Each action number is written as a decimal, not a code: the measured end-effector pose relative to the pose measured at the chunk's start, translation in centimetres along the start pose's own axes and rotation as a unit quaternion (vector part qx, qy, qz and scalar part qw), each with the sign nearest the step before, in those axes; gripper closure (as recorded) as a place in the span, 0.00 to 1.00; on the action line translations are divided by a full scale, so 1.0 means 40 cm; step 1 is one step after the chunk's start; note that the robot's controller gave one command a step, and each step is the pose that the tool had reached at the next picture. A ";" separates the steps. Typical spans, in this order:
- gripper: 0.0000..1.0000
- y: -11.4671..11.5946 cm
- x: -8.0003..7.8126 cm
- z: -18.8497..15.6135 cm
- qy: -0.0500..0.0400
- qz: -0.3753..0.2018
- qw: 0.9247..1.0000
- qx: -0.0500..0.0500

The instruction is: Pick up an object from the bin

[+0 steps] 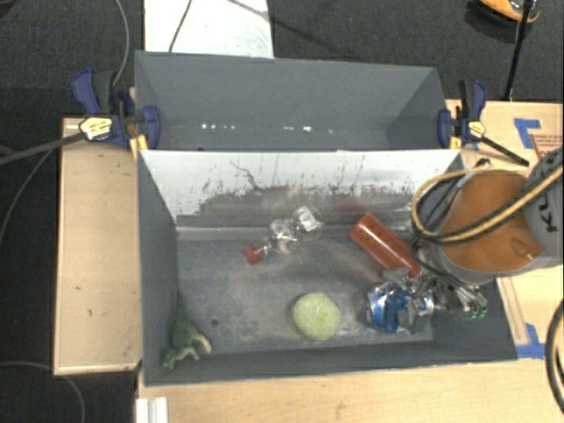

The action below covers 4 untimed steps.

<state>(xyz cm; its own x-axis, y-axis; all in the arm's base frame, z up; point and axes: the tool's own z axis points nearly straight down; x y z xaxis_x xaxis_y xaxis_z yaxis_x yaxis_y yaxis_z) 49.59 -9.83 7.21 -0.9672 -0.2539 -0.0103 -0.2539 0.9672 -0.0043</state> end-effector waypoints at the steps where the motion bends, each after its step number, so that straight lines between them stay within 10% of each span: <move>1: 1.00 0.010 0.000 -0.085 0.003 -0.003 1.000 -0.002; 3: 1.00 0.030 -0.013 -0.211 0.005 -0.002 1.000 -0.003; 4: 1.00 0.001 -0.069 -0.180 -0.010 0.003 1.000 0.004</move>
Offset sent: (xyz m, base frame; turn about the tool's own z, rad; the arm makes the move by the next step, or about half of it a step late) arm 0.0152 0.0003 -0.0021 -0.0536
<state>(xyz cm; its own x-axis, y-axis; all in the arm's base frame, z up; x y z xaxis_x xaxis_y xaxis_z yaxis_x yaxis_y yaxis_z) 52.18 -9.07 14.44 -0.9684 -0.2476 -0.0296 -0.2474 0.9688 -0.0118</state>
